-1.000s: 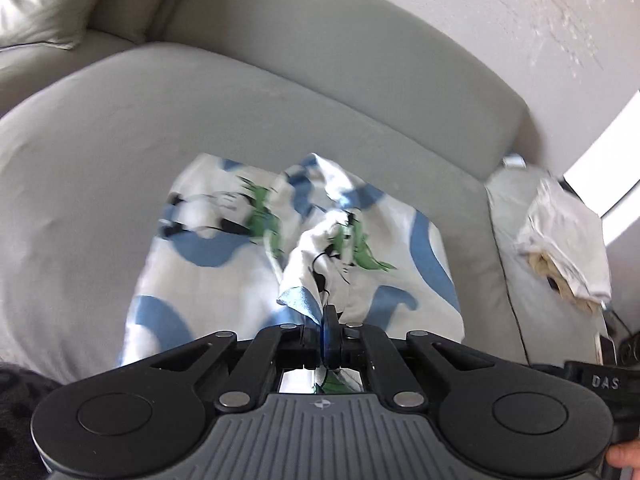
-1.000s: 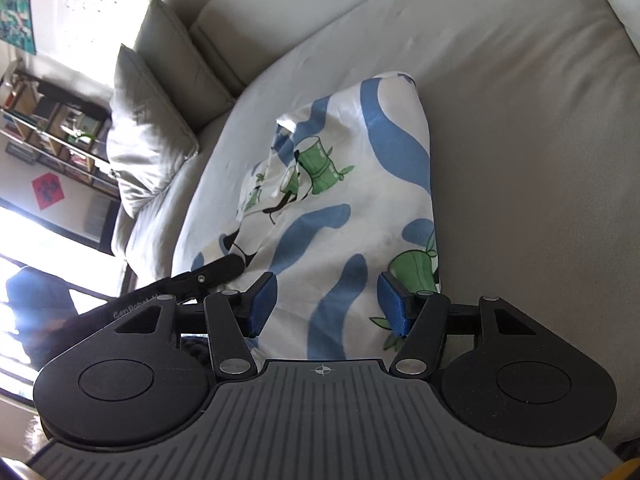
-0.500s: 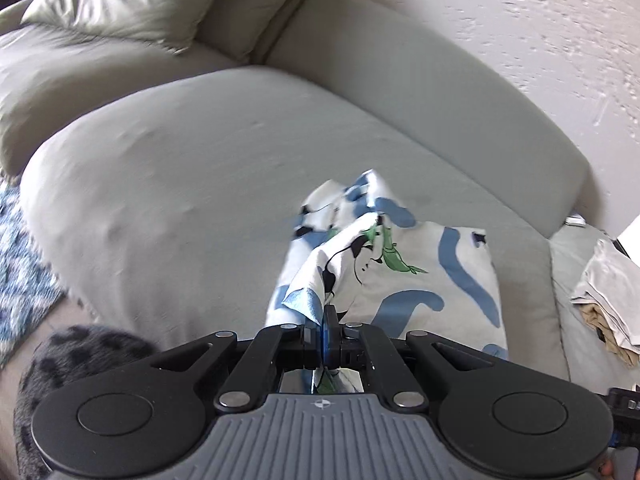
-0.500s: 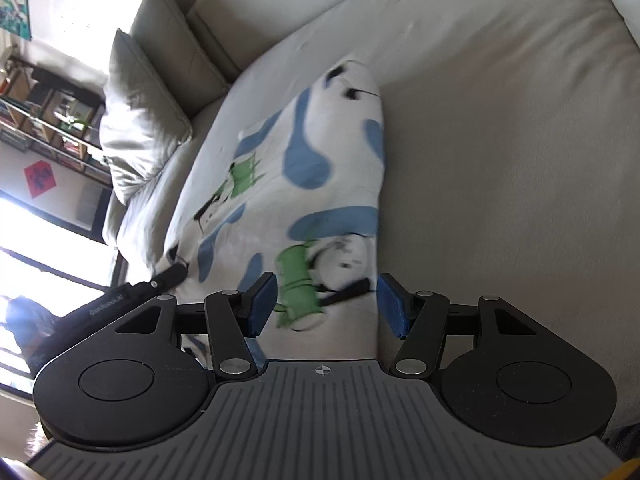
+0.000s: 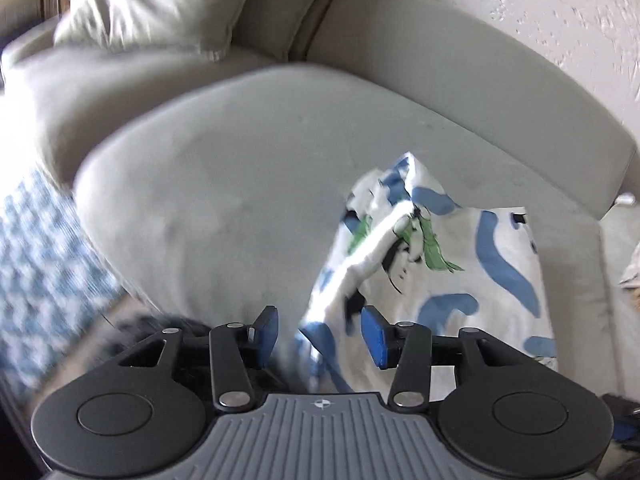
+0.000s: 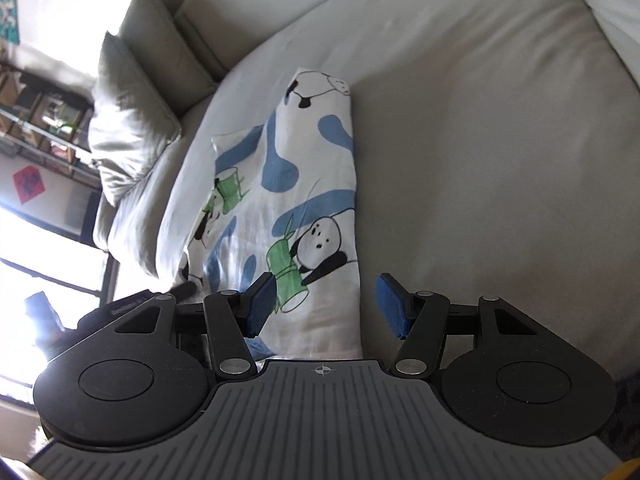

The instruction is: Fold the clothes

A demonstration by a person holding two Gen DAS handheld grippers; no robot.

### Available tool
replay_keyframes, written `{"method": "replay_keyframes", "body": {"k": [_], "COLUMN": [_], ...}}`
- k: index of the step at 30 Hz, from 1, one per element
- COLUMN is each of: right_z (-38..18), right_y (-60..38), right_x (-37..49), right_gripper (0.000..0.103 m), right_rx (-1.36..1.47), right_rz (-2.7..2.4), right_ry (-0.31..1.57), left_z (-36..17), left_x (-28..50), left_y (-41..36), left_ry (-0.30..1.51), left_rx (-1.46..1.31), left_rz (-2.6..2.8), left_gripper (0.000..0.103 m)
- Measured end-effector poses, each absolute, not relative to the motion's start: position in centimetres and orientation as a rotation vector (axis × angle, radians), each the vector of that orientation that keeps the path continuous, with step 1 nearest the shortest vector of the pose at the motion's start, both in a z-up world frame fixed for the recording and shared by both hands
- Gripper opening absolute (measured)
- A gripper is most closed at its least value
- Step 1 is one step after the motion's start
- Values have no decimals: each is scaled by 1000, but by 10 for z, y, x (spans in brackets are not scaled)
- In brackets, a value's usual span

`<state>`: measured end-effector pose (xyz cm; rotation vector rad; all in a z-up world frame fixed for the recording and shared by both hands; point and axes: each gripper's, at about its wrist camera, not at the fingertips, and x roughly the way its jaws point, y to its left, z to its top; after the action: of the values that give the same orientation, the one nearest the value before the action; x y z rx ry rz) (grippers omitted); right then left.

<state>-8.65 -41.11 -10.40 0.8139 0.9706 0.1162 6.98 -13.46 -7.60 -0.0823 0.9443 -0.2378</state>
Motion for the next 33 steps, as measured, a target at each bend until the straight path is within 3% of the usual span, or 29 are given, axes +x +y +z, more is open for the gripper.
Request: {"method": "replay_keyframes", "body": {"k": [6,8,10,33], "right_z": [-90,-85,-78,-78], "right_y": [-414,-412,-407,-410], "right_x": [-100,-100,-95,-83], "right_gripper": [62,62,62,62], "right_rx": [842,830,790,798], "right_rz": [114,104,84,37], "right_ry": [935,935,936,938], "left_z": [-38,-28,-26,-16], "left_x": [53,49,53,94], "left_y": [-154,-166,-170,-190], "left_ry": [865,828,803,860], "left_rx": [62,122,168,122], "left_rz": [-315,-355,-379,-443], "left_gripper": [51,63,66,71]}}
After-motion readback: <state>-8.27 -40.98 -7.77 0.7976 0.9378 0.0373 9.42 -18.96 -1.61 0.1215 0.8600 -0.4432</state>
